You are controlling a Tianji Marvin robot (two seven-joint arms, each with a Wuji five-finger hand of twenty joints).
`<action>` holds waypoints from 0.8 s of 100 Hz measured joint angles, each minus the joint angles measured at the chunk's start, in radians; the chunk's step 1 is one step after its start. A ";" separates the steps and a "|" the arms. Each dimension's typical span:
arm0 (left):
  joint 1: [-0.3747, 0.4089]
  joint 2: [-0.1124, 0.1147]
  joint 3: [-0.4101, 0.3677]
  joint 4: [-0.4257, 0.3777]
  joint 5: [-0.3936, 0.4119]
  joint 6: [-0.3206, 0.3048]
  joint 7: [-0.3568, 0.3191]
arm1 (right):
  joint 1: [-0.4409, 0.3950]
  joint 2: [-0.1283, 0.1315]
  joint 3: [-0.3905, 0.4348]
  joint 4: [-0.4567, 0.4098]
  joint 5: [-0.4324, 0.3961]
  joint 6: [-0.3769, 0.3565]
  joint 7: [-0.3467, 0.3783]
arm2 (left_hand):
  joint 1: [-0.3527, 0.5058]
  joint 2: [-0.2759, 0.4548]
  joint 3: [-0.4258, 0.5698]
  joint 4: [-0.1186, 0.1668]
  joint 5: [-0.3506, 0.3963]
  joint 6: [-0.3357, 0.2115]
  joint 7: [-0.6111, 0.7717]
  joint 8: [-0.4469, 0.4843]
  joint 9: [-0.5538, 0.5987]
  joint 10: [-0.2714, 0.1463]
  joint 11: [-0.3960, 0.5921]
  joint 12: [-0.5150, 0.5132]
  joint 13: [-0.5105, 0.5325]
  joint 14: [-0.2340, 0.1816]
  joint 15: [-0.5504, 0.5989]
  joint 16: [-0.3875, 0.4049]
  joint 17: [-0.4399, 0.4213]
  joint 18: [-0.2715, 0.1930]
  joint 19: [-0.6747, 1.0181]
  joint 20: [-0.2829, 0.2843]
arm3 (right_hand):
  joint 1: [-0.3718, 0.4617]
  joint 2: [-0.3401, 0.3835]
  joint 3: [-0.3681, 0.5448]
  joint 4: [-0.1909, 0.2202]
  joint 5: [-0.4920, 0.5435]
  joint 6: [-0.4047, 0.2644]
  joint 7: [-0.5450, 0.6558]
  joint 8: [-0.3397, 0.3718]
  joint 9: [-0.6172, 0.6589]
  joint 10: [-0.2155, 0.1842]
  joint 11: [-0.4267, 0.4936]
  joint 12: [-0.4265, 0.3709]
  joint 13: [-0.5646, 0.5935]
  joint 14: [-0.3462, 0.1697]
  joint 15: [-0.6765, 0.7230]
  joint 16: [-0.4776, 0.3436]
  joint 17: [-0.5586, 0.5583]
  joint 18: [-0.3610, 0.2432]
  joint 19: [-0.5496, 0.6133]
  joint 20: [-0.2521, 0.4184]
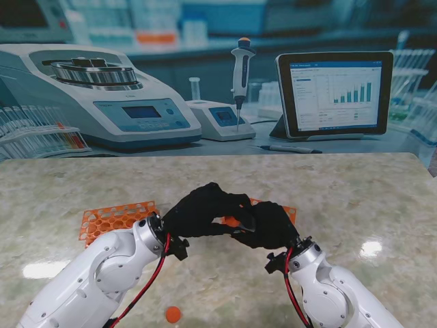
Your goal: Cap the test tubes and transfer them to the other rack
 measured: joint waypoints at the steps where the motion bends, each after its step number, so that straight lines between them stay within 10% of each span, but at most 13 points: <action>1: 0.000 0.000 0.000 0.000 -0.002 0.000 -0.002 | 0.000 0.000 0.000 0.000 0.000 -0.001 0.000 | 0.000 0.000 0.000 0.000 0.000 0.000 0.000 0.000 0.000 0.000 -0.001 0.003 0.000 0.000 0.003 0.000 0.003 0.000 0.003 0.004 | 0.000 0.000 0.000 0.000 0.000 0.000 0.000 0.000 0.000 0.000 0.000 0.000 0.000 0.000 0.000 0.000 0.000 0.000 0.000 0.000; 51: -0.003 0.006 0.009 -0.008 -0.081 0.000 -0.063 | -0.019 0.008 0.008 -0.017 -0.016 -0.035 0.004 | -0.004 -0.012 -0.001 -0.106 -0.013 -0.052 0.019 0.059 -0.002 0.011 0.032 0.136 0.117 -0.117 0.390 -0.015 0.233 -0.091 0.300 0.062 | 0.000 0.001 0.000 -0.001 -0.006 0.009 0.000 0.000 -0.002 0.004 -0.010 0.000 0.000 0.003 -0.004 -0.002 0.000 0.000 -0.008 0.000; 80: -0.008 0.012 0.010 -0.013 -0.132 0.000 -0.124 | -0.022 0.009 0.007 -0.020 -0.025 -0.064 0.005 | -0.007 -0.013 -0.002 -0.107 -0.063 -0.110 0.072 0.211 -0.002 0.074 0.127 0.161 0.141 -0.202 0.577 -0.013 0.300 -0.112 0.350 0.095 | 0.004 -0.001 0.007 -0.005 -0.007 0.009 -0.001 0.000 -0.002 0.007 -0.025 0.000 0.003 0.006 -0.023 -0.002 -0.001 0.000 -0.018 -0.008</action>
